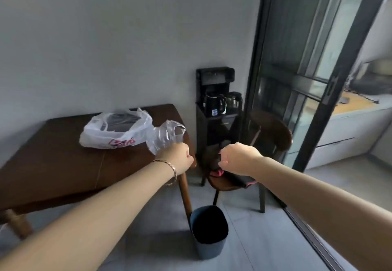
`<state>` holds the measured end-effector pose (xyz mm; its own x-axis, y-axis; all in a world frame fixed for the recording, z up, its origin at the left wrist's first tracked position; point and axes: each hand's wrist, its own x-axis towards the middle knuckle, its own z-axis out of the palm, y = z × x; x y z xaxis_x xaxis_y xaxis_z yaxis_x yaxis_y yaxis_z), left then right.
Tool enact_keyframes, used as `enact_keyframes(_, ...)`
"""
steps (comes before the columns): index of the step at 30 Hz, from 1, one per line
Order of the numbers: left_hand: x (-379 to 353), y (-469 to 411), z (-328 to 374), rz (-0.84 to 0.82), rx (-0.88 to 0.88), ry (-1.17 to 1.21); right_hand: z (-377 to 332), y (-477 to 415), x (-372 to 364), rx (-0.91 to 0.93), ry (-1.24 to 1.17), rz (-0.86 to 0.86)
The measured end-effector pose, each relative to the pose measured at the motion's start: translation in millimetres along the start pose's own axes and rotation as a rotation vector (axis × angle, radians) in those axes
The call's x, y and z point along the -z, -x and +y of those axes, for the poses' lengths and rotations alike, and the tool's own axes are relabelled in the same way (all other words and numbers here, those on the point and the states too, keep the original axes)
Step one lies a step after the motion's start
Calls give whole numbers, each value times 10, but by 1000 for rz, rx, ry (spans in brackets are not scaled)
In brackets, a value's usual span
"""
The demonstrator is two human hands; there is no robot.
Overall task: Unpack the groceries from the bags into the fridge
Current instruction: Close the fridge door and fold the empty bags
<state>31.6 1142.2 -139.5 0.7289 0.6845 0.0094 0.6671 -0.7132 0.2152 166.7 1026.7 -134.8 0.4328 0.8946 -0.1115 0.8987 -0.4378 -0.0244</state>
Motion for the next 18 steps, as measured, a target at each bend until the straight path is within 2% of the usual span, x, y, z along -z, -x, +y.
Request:
enact_keyframes(5, -19, -742, -861, -1, 154, -27, -440, -1268, -78, 121, -30, 1)
enact_keyframes(14, -96, -2029, -2062, 15, 359, 26, -878, -3481, -495, 166, -54, -38)
enact_keyframes(18, -287, -2515, -2659, -42, 387, 43, -1183, -4264, -892, 287, 236, 3)
